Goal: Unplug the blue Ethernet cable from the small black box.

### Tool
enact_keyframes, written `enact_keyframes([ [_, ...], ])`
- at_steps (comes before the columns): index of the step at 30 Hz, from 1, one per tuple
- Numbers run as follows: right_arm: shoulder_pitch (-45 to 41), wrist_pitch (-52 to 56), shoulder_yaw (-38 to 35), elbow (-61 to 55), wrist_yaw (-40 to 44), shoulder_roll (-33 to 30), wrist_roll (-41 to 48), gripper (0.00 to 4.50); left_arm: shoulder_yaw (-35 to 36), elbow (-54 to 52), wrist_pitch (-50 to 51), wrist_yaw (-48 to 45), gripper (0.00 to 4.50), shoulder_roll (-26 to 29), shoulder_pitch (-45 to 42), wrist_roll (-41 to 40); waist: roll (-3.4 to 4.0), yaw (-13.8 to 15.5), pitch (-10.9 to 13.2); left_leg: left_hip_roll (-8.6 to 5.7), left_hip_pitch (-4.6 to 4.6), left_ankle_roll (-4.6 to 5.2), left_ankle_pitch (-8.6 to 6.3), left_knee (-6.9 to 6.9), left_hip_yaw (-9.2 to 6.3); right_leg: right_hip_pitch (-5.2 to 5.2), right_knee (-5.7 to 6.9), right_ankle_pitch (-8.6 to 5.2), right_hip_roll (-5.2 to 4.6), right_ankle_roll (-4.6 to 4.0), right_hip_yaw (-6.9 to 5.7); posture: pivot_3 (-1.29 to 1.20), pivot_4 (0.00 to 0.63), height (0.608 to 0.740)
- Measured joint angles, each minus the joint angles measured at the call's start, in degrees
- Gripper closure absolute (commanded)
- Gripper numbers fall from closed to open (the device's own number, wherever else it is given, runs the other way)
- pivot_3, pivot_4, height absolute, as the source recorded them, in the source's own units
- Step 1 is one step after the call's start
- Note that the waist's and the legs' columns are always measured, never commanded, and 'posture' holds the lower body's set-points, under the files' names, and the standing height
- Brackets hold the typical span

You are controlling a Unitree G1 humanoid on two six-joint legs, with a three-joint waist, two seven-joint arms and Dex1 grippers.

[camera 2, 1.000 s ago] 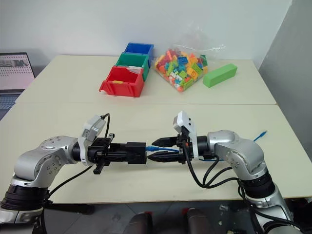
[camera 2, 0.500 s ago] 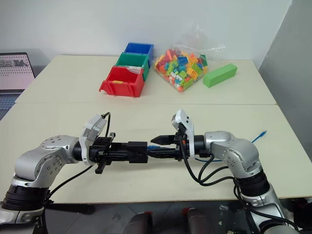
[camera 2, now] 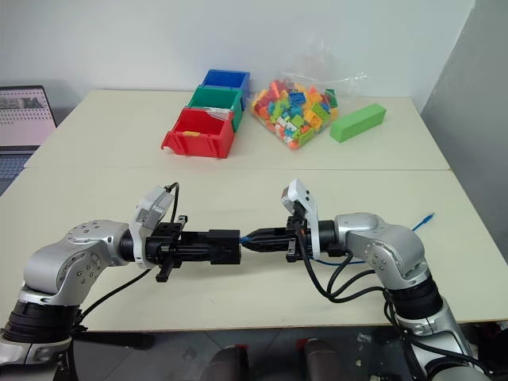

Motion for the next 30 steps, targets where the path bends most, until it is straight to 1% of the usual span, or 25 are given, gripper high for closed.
enact_keyframes([
  [9, -0.90, 1.11, 0.20, 1.67, 1.06, -0.37, 0.58, 4.46, 0.03, -0.21, -0.73, 0.18, 3.70, -0.24, 0.88, -0.03, 0.00, -0.01, 0.00, 0.00, -0.01, 0.00, 0.00, 0.00, 0.01, 0.00, -0.01, 0.00, 0.00, 0.00, 0.00, 0.00, 0.150, 0.740],
  [12, -0.82, 0.91, 0.15, 2.60, 1.58, -2.34, 0.34, 4.46, 0.20, 0.10, -1.15, 1.30, 3.70, -0.40, 1.50, 0.32, 0.00, 0.00, 0.00, -0.01, -0.01, 0.00, 0.00, 0.00, 0.01, 0.00, -0.01, 0.00, 0.00, 0.00, 0.01, 0.00, 0.150, 0.740],
  [14, 0.56, 0.68, -0.69, 4.62, 1.42, -4.64, -0.84, 4.46, 2.11, 0.13, -1.52, 2.91, 3.70, -0.49, 2.40, 0.34, 0.00, 0.01, 0.00, 0.00, -0.02, 0.00, 0.00, 0.00, 0.01, 0.00, -0.04, 0.00, -0.01, 0.00, 0.02, 0.00, 0.150, 0.740],
  [20, 3.59, -1.82, -2.57, 6.89, -0.22, -5.12, -2.64, 4.46, 5.77, -0.23, -1.78, 4.87, 3.70, -0.16, 6.75, -0.07, 0.02, -0.20, 0.01, 0.01, 0.00, 0.00, 0.00, -0.03, 0.03, -0.03, -0.03, 0.00, 0.00, 0.00, 0.07, 0.00, 0.150, 0.740],
  [22, 3.67, -4.95, -4.05, 8.93, -3.61, -3.22, -4.86, 4.46, 6.82, -0.25, -1.77, 5.91, 3.70, -0.04, 7.98, -0.08, 0.02, -0.21, 0.02, 0.01, -0.01, 0.00, 0.00, -0.03, 0.01, -0.03, -0.03, 0.00, 0.00, 0.00, 0.09, 0.00, 0.150, 0.740],
  [24, 3.01, -10.89, -4.40, 12.21, -9.25, 0.04, -10.00, 4.46, 7.63, -0.31, -1.78, 7.49, 3.70, -0.04, 8.31, -0.07, 0.01, -0.24, 0.01, 0.03, 0.00, 0.00, 0.00, -0.02, 0.01, -0.03, -0.02, 0.00, 0.00, 0.01, 0.11, 0.00, 0.150, 0.740],
  [27, 2.03, -18.93, -3.81, 17.38, -16.57, 2.71, -17.60, 4.46, 8.31, -0.46, -2.08, 9.99, 3.70, -0.70, 8.64, 0.08, 0.05, -0.16, 0.04, 0.00, 0.00, 0.00, 0.00, -0.01, 0.06, -0.03, -0.04, 0.01, -0.01, 0.02, 0.12, 0.00, 0.150, 0.740],
  [29, -1.42, -26.51, -3.21, 25.45, -26.38, 5.94, -26.39, 4.46, 8.78, -0.41, -2.98, 13.50, 3.70, -2.86, 8.23, 1.00, 0.05, -0.14, 0.04, -0.02, -0.05, -0.01, 0.00, -0.01, 0.07, -0.06, -0.02, 0.02, -0.05, 0.03, 0.14, 0.00, 0.150, 0.740],
  [30, -2.08, -27.39, -3.14, 26.88, -27.85, 6.35, -27.56, 4.46, 8.75, -0.38, -3.24, 14.05, 3.70, -3.16, 8.15, 1.15, 0.05, -0.13, 0.04, -0.02, -0.05, -0.01, 0.00, -0.02, 0.08, -0.06, -0.02, 0.03, -0.05, 0.03, 0.15, 0.00, 0.150, 0.740],
])
